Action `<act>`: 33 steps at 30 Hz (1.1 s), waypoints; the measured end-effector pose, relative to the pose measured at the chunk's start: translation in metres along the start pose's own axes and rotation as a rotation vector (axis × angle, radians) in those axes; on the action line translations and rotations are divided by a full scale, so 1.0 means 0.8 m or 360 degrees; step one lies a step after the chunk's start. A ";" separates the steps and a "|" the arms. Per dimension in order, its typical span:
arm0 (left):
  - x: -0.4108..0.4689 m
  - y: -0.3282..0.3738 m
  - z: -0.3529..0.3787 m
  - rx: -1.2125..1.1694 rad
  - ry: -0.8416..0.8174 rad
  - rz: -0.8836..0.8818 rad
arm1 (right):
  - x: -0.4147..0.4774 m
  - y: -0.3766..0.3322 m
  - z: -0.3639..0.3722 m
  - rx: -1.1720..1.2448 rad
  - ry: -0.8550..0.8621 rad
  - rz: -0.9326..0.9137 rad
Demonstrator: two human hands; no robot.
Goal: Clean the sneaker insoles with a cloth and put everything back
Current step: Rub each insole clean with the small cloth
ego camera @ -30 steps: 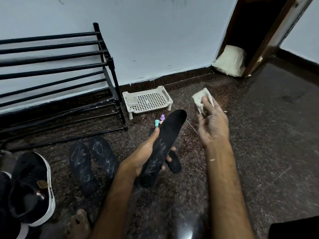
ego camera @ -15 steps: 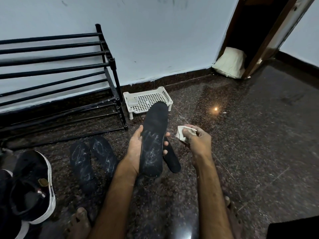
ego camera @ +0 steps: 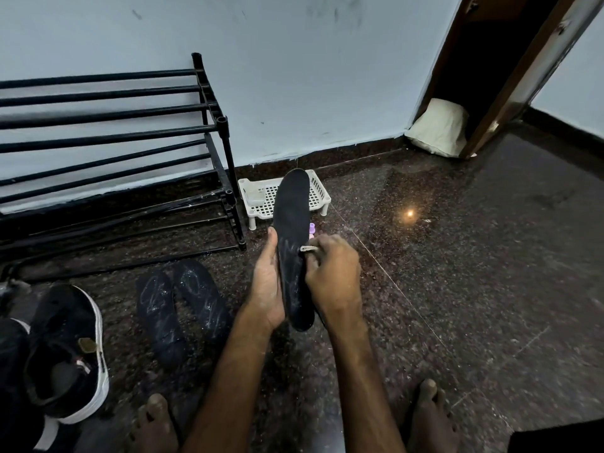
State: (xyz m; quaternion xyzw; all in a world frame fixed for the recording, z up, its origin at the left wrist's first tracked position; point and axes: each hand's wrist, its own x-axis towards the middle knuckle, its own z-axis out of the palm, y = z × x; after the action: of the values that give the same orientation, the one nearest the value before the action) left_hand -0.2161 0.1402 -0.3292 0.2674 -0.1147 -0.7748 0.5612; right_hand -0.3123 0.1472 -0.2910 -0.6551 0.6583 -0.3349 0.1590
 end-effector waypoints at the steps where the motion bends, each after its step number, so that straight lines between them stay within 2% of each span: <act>1: 0.001 0.000 -0.002 -0.0008 0.0004 0.0000 | -0.003 -0.002 0.002 0.0006 -0.0024 0.0009; 5: 0.001 0.004 -0.002 -0.0011 0.0005 -0.0031 | -0.005 -0.006 0.004 0.0222 0.0049 0.0123; 9: 0.000 0.003 0.007 0.0093 -0.0054 -0.0088 | -0.001 -0.016 0.004 0.0392 0.0160 0.0036; 11: -0.001 0.003 0.003 0.0029 -0.0062 -0.0068 | -0.001 -0.022 0.000 0.0494 0.0060 -0.0102; 14: -0.003 0.008 -0.004 -0.0079 -0.0060 -0.0027 | 0.002 -0.024 -0.006 0.0400 -0.0237 -0.0252; 18: -0.007 0.006 0.003 -0.0159 -0.0144 -0.0063 | 0.008 -0.013 -0.009 0.0077 0.0012 -0.0069; 21: -0.008 0.002 0.007 -0.0096 -0.0123 -0.0102 | 0.008 -0.016 -0.010 0.0179 0.0135 -0.0104; 24: -0.010 0.011 0.005 -0.0107 -0.0155 -0.0038 | 0.011 -0.017 -0.015 0.0462 -0.0166 -0.0211; 26: -0.009 0.014 -0.001 -0.0151 -0.0190 -0.0031 | 0.014 -0.010 -0.022 0.0363 -0.0349 -0.0179; 30: -0.008 0.008 0.000 -0.0161 -0.0158 -0.0101 | 0.015 -0.008 -0.023 -0.0063 -0.0038 -0.0050; 33: -0.012 0.009 0.006 -0.0106 -0.0149 -0.0069 | 0.012 -0.028 -0.015 0.0105 0.0054 -0.0227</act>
State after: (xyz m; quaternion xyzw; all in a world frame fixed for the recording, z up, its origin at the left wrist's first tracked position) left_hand -0.2108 0.1462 -0.3191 0.2145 -0.1092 -0.8018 0.5469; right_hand -0.3044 0.1423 -0.2656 -0.6891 0.6011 -0.3779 0.1451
